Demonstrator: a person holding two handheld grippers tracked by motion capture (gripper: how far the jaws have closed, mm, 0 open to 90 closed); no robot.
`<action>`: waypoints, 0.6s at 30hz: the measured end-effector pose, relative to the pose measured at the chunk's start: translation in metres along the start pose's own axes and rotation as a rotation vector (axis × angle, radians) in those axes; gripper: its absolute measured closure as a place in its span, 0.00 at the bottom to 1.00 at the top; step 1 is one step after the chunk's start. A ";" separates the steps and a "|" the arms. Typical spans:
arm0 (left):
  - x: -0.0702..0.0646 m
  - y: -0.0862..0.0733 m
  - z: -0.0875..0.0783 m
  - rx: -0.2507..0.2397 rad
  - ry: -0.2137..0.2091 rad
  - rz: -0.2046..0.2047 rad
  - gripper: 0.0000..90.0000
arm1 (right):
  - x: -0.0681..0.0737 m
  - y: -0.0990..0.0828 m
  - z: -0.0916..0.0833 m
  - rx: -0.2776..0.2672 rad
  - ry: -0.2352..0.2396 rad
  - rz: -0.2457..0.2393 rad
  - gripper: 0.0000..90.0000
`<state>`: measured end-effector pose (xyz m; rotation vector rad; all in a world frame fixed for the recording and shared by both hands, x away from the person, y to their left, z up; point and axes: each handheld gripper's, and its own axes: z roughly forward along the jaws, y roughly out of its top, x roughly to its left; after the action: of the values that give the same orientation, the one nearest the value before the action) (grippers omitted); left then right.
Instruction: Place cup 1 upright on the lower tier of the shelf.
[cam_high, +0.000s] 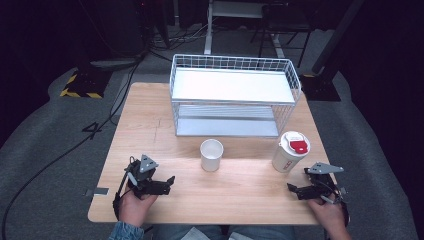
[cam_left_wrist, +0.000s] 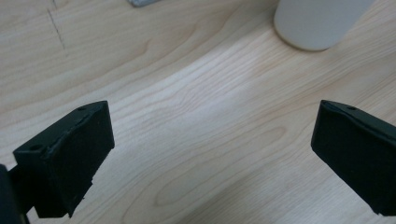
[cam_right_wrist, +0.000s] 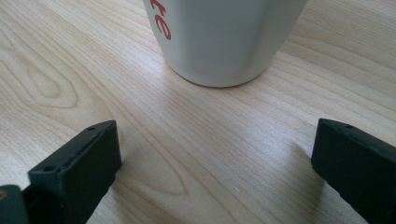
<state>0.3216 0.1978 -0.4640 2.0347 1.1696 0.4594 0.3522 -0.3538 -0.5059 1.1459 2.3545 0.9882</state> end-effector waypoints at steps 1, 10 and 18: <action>0.000 0.000 0.000 0.000 0.000 0.000 0.00 | 0.000 0.000 0.000 0.000 0.000 0.000 0.02; -0.013 0.019 -0.001 -0.071 -0.058 0.016 0.00 | 0.000 0.000 0.000 0.000 -0.003 0.005 0.02; -0.019 0.032 0.006 -0.162 -0.106 0.016 0.00 | 0.000 0.000 0.000 0.001 -0.008 0.009 0.02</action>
<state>0.3348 0.1692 -0.4433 1.9064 1.0204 0.4339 0.3516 -0.3538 -0.5059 1.1594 2.3459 0.9847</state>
